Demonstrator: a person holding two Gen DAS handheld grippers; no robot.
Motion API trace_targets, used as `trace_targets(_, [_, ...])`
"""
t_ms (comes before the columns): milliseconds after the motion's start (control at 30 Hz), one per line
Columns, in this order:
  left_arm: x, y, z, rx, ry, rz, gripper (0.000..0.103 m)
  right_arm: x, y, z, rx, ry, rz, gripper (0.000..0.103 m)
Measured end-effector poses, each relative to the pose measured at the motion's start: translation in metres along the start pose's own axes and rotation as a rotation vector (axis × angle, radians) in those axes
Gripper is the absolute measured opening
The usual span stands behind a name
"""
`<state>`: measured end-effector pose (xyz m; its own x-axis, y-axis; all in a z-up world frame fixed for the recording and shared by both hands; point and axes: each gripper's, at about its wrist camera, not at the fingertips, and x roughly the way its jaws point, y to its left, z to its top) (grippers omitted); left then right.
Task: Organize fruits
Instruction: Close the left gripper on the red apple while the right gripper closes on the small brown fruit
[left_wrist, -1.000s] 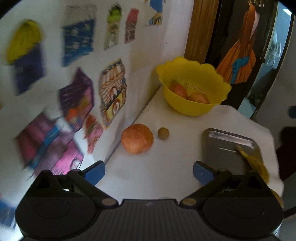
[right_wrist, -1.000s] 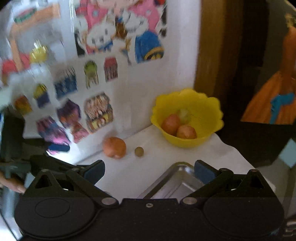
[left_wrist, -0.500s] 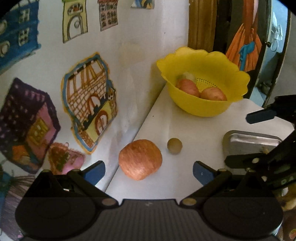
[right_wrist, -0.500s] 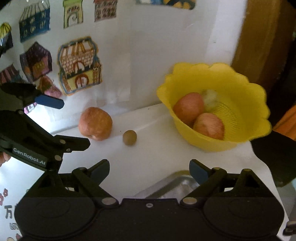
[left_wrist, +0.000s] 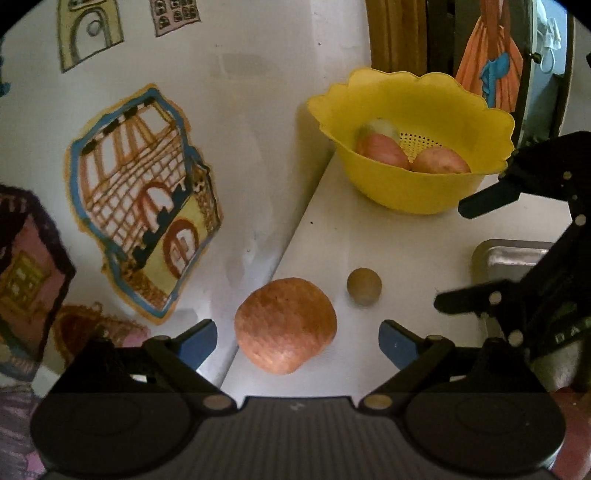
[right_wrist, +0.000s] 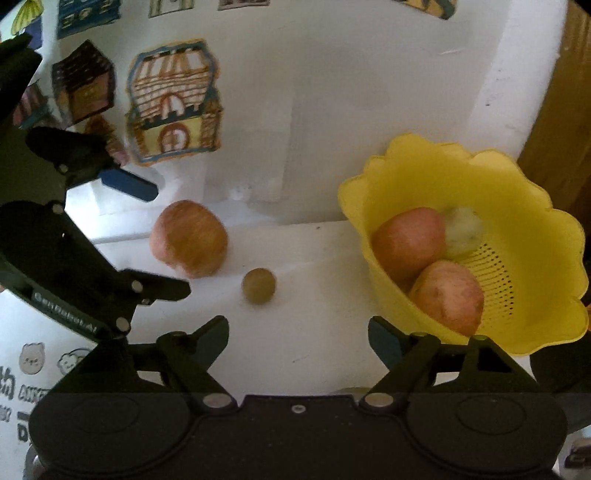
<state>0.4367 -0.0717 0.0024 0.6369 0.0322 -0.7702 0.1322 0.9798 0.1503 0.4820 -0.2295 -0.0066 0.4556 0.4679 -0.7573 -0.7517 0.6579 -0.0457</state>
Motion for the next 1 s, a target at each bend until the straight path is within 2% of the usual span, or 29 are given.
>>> trace_targets(67, [0.004,-0.002,0.0,0.008,0.003,0.011,0.092,0.004,0.002,0.001,-0.006,-0.004,-0.006,0.077])
trace_targets(167, [0.012,-0.004,0.0,0.031,0.016,0.032,0.085,0.006,0.005,0.003,-0.002,-0.026,-0.01,0.076])
trace_targets(333, [0.018,-0.006,-0.002,0.074,0.017,0.038,0.081,0.01,0.015,0.012,-0.013,-0.048,-0.026,0.069])
trace_targets(533, [0.023,-0.007,-0.007,0.109,0.013,0.066,0.072,0.034,0.029,0.022,-0.003,0.014,-0.06,0.053])
trace_targets(633, [0.023,-0.009,-0.012,0.125,0.005,0.07,0.071,0.047,0.032,0.025,0.005,0.041,-0.069,0.046])
trace_targets(867, [0.026,-0.013,-0.015,0.173,-0.002,0.078,0.075,0.061,0.037,0.026,0.02,0.065,-0.042,0.04])
trace_targets(1000, [0.03,-0.016,-0.014,0.195,-0.016,0.082,0.075,0.062,0.035,0.025,0.038,0.063,-0.028,0.033])
